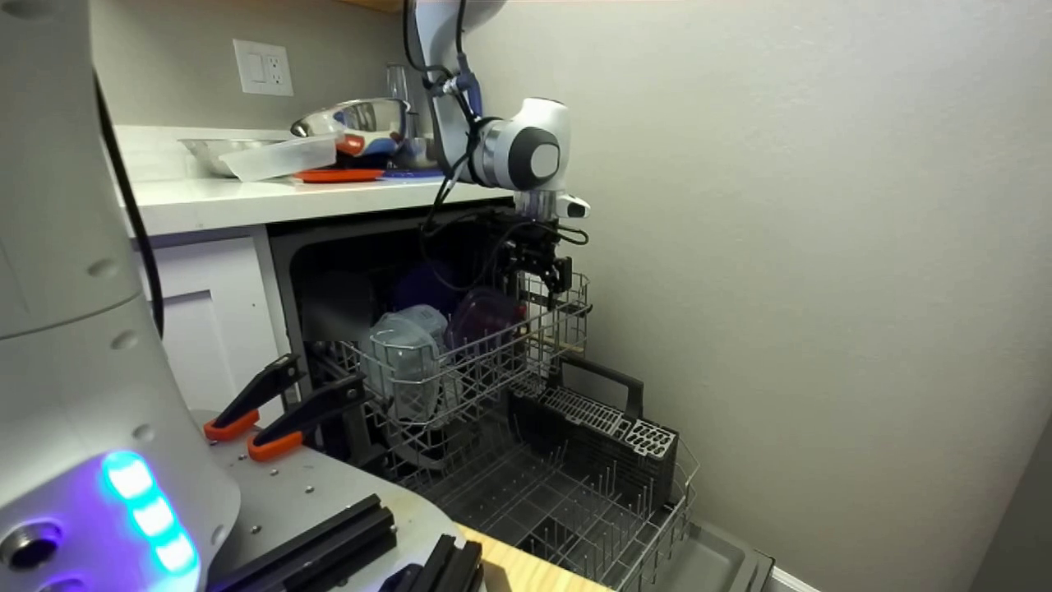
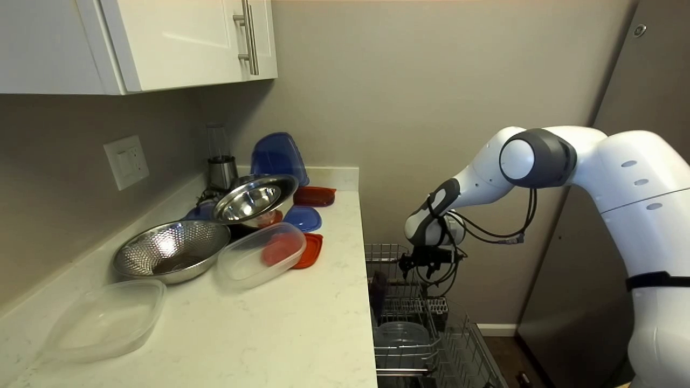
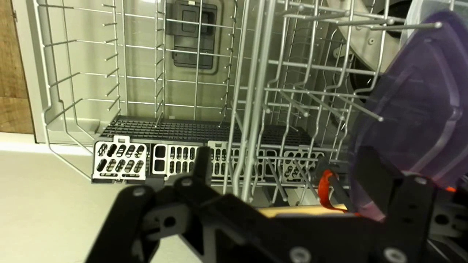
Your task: Push in the rack of the dishwasher
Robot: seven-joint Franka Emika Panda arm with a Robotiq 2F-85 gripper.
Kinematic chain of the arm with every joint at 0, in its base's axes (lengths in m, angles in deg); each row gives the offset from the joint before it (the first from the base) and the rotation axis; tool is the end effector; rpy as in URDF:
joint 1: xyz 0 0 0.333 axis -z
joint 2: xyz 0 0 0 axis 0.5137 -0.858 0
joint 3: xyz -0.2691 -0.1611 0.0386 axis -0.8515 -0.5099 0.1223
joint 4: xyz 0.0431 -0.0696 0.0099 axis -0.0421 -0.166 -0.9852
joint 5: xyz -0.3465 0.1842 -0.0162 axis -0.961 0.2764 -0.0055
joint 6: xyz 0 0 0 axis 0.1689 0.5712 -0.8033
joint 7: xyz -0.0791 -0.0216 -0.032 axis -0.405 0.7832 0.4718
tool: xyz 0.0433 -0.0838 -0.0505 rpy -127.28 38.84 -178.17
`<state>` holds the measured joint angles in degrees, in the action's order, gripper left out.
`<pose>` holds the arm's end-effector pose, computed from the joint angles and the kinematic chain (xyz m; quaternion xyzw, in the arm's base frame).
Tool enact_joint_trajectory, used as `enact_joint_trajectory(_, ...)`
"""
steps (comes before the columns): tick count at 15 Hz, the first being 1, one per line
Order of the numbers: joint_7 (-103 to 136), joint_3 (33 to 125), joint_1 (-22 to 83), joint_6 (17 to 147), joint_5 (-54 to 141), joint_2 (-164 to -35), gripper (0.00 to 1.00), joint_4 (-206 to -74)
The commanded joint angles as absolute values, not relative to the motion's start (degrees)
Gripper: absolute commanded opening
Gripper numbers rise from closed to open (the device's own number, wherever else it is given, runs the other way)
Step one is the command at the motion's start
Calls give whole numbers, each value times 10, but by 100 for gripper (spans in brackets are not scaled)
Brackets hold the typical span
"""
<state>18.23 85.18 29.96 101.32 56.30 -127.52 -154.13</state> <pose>0.6299 0.0275 0.1010 -0.9951 0.0795 -0.0225 0.0534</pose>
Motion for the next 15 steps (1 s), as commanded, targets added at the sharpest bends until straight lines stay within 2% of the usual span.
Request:
enact_joint_trajectory(1, 171, 852, 299, 1008, 555, -1306, 100, -1518)
enact_joint_trajectory(15, 160, 881, 249, 966, 557, -1363, 100, -1396)
